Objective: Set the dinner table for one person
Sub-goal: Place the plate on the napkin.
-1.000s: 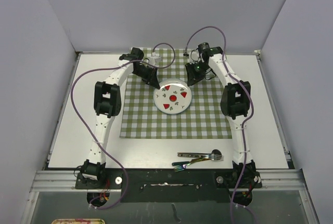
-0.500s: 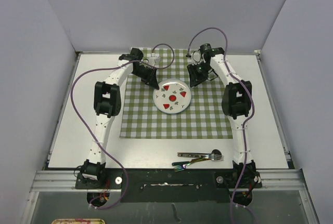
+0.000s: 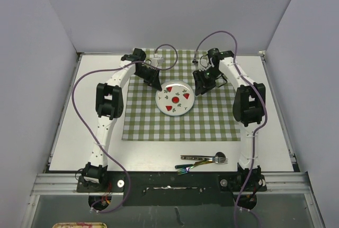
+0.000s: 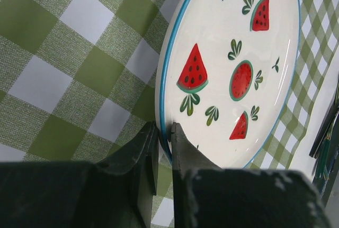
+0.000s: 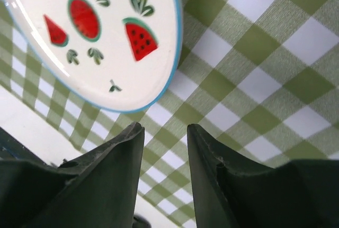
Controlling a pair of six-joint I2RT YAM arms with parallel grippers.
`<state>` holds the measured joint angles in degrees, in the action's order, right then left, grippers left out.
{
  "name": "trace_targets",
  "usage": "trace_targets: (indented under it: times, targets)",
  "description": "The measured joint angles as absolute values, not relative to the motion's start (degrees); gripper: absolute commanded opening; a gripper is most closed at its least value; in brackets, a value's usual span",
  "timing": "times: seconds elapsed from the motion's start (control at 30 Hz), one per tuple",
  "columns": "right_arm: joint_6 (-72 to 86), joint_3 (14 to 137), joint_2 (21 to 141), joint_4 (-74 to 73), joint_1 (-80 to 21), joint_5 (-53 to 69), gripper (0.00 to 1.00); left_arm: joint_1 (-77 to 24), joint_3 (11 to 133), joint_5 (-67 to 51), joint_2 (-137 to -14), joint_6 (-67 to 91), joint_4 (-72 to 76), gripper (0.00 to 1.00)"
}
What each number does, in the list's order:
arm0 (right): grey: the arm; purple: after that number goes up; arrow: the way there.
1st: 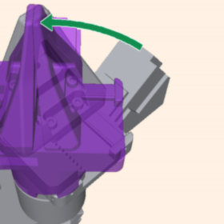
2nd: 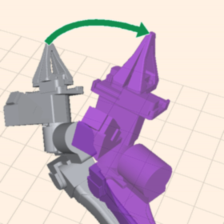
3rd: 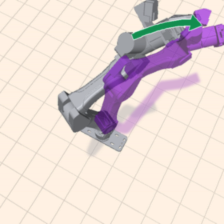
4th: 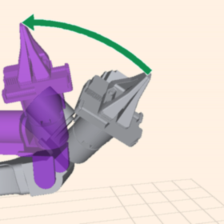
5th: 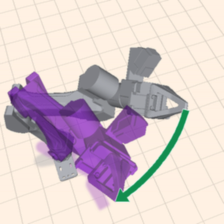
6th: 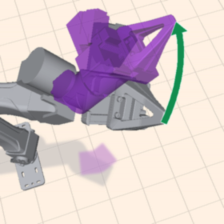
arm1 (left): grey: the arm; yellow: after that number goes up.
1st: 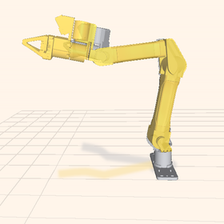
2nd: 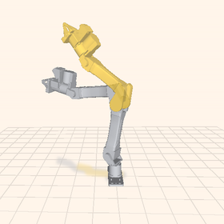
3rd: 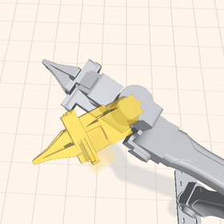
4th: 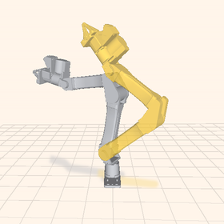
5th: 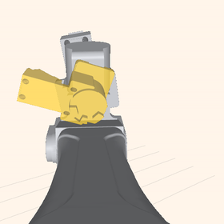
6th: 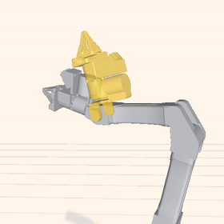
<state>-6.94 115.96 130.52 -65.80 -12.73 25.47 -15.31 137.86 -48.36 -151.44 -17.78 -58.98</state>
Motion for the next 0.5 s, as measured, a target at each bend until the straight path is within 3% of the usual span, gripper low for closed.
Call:
trace_targets:
  times: [0.5]
  targets:
    - [-3.4, 104.0, 122.9, -63.8, -11.5, 34.2, 0.44, -15.4, 137.9, -48.2, -151.4, -17.8, -59.0, 0.00]
